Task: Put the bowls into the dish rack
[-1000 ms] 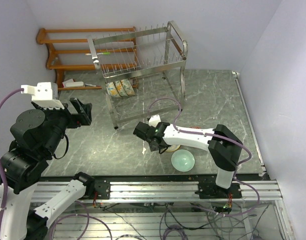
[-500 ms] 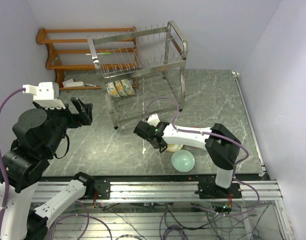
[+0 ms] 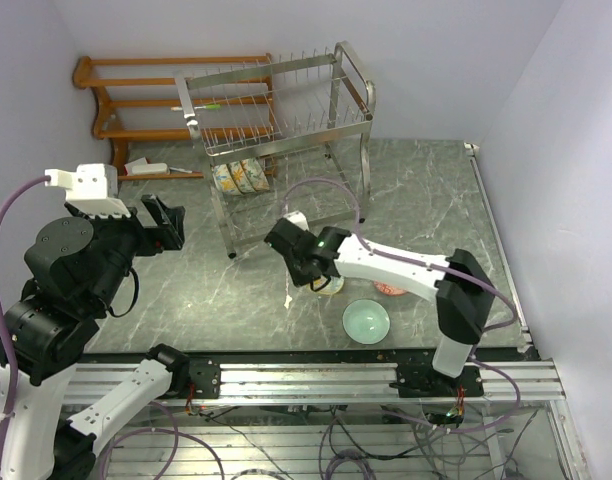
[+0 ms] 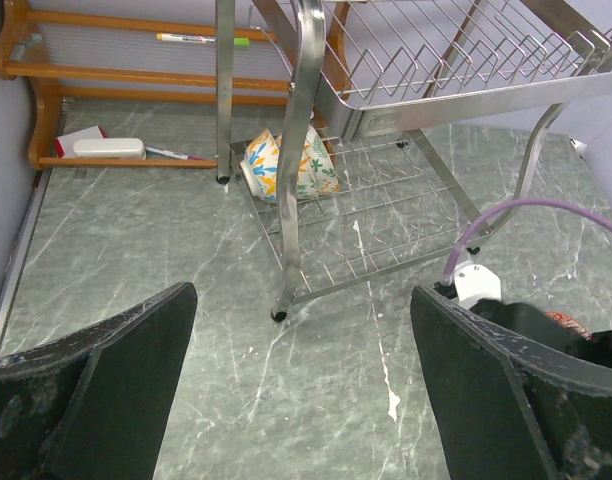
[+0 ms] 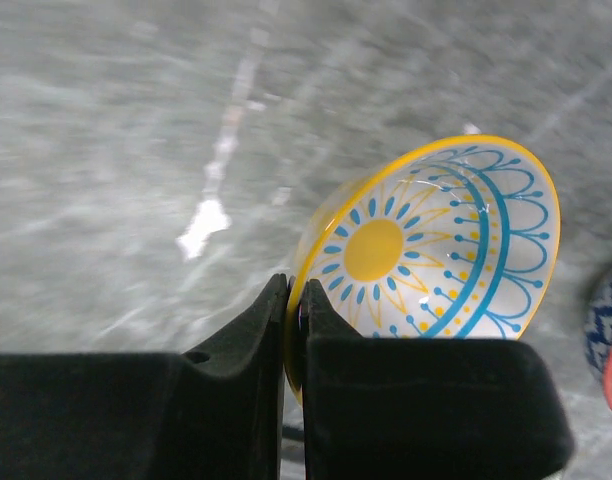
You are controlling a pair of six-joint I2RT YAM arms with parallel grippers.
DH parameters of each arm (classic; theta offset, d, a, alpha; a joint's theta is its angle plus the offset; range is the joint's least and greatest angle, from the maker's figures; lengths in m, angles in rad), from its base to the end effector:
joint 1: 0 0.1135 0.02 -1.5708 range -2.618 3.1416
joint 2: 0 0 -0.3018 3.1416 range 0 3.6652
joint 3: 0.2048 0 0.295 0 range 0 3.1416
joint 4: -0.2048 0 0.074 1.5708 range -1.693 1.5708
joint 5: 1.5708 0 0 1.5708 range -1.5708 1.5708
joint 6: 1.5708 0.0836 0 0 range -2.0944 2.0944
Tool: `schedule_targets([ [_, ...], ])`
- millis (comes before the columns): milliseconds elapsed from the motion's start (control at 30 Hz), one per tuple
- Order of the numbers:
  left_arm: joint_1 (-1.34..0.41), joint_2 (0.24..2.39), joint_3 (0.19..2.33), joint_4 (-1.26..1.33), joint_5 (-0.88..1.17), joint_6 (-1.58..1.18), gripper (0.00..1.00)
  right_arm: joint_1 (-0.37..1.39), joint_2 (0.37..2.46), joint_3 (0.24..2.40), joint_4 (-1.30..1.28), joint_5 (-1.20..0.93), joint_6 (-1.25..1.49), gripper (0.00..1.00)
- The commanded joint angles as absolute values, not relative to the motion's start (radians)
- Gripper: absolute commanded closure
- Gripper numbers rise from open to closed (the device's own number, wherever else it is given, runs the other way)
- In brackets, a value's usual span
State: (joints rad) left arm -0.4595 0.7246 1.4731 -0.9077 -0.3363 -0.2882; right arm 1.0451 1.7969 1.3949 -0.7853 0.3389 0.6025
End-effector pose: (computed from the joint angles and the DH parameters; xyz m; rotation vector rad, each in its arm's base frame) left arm 0.1160 -0.0266 0.5298 -0.1002 1.7251 -0.2620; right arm 0.2419 0.3616 0.2081 -0.4931 2.5907 0.0690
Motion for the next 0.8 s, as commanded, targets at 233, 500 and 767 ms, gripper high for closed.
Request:
schedule_targets([
  [233,-0.453,0.74,1.53,-0.874,-0.385,-0.266,0.01,0.817,1.693,1.451,-0.507,-0.386,0.553,1.0],
  [500,-0.453,0.774,1.564,-0.85,-0.441,-0.246,0.01,0.681,1.817,1.441,-0.194,-0.828,0.672,1.0],
  [767,-0.453,0.818,1.583,-0.819,-0.491,-0.254,0.0,0.593,1.963,1.475,0.122,-1.042,0.896,1.0],
])
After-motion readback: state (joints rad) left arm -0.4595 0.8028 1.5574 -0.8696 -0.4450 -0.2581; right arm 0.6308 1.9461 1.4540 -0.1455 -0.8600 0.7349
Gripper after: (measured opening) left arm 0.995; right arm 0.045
